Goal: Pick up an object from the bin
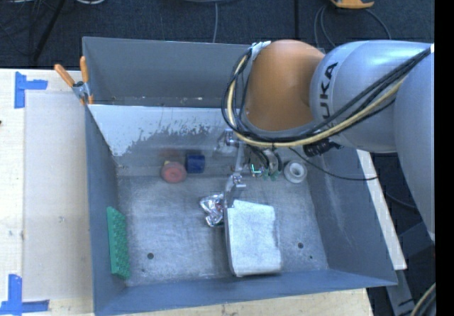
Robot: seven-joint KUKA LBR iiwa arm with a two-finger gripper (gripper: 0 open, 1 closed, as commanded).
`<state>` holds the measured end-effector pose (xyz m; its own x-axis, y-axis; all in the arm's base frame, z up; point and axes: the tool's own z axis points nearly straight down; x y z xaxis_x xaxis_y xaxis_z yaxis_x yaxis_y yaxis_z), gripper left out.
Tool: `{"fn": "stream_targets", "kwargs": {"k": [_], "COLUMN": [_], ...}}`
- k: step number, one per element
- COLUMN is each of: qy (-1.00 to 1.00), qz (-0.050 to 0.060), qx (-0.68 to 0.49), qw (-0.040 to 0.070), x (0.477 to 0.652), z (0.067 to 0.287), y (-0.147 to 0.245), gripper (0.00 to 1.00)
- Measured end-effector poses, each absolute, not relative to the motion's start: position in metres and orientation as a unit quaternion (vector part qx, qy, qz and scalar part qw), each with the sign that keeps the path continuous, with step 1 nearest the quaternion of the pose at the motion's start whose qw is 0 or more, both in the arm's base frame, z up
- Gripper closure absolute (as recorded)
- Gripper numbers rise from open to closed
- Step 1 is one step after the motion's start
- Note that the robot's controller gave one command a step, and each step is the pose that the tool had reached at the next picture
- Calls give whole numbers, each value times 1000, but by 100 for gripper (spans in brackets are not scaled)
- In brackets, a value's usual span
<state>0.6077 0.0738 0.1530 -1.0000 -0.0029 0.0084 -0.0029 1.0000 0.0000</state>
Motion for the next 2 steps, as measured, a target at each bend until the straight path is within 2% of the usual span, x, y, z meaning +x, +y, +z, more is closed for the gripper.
{"fn": "stream_targets", "kwargs": {"k": [1,2], "qy": [-999,-983], "qz": [-1,-1], "qx": [-54,184], "qw": [-2,-8], "x": [617,580], "z": [83,76], "y": [69,35], "gripper": [0,0]}}
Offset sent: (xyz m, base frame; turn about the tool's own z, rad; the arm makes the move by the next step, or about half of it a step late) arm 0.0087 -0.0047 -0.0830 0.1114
